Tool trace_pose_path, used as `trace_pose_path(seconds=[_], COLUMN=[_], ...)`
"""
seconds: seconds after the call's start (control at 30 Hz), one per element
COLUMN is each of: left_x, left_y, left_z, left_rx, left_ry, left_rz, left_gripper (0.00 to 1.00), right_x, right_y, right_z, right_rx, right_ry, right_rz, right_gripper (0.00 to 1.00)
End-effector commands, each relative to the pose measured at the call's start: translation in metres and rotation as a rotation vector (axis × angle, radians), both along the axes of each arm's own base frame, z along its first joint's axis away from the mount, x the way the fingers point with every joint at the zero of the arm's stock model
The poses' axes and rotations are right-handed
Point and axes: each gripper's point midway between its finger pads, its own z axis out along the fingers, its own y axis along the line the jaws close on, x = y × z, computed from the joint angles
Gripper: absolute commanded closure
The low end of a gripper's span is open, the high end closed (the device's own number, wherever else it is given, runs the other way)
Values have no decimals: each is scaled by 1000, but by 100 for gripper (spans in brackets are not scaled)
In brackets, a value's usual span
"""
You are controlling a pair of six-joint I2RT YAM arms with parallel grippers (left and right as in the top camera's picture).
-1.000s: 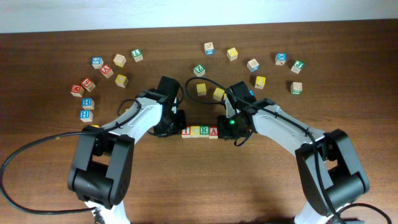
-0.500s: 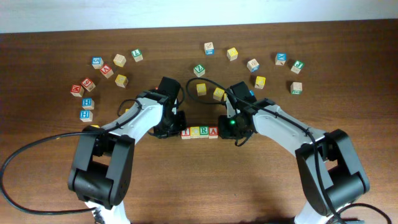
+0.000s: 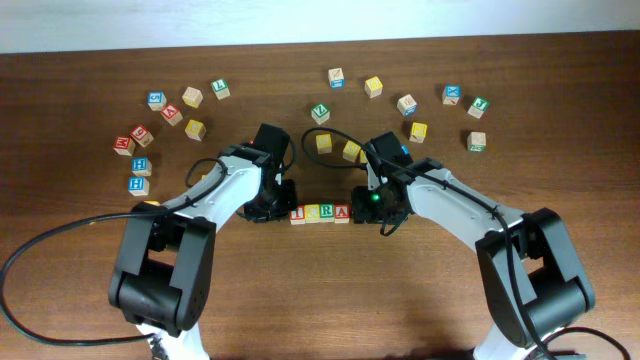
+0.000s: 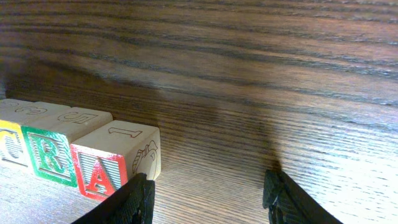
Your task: Spell out ICRA
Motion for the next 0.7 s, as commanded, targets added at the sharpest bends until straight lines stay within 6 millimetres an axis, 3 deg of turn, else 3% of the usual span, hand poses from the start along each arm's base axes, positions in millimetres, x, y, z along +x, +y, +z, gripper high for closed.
trace_pose_path(seconds=[0.0, 0.2, 0.67], left_x=[-6, -7, -13], left_y=[2, 8, 16], left_z=[-9, -10, -10], left_rx=[20, 51, 89], left_ry=[26, 25, 49], left_rz=[-15, -13, -9], left_gripper=[87, 78, 75], right_x=[-5, -3, -1], right_y=[-2, -7, -23], right_z=[-5, -6, -9], right_rx=[-27, -58, -143], right_ry=[13, 3, -13], right_rz=[2, -5, -23], right_gripper=[50, 43, 40])
